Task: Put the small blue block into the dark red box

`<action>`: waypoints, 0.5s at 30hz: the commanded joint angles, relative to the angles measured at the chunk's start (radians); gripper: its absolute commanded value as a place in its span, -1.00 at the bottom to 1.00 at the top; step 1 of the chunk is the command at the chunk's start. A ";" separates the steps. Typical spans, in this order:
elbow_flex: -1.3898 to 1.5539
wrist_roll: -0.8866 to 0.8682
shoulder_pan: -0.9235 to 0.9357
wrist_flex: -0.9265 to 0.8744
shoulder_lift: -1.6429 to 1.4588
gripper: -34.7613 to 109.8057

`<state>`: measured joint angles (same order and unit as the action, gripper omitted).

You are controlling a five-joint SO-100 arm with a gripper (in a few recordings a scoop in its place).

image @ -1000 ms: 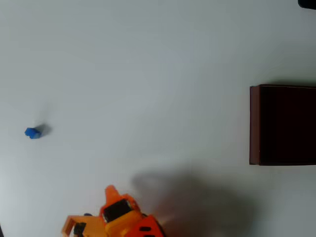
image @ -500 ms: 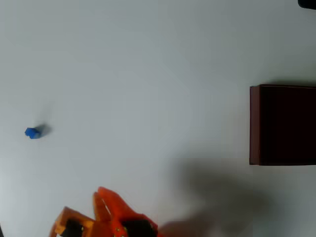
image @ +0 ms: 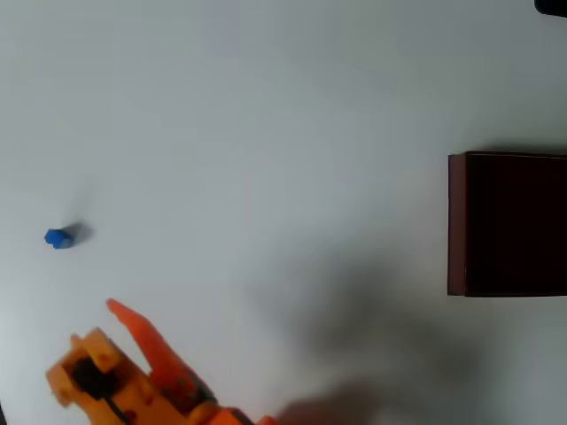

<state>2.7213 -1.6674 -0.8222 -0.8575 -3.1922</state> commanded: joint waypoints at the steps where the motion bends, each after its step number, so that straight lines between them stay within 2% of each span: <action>1: -0.040 -0.054 -0.034 0.083 0.089 -0.23; 6: -0.244 -0.069 -0.060 0.003 0.376 -0.20; 8: -0.288 -0.052 -0.072 0.026 0.462 -0.18; 15: -0.201 -0.058 -0.100 0.350 0.604 -0.14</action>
<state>2.5188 -1.7104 -0.8958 -0.6075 -2.6430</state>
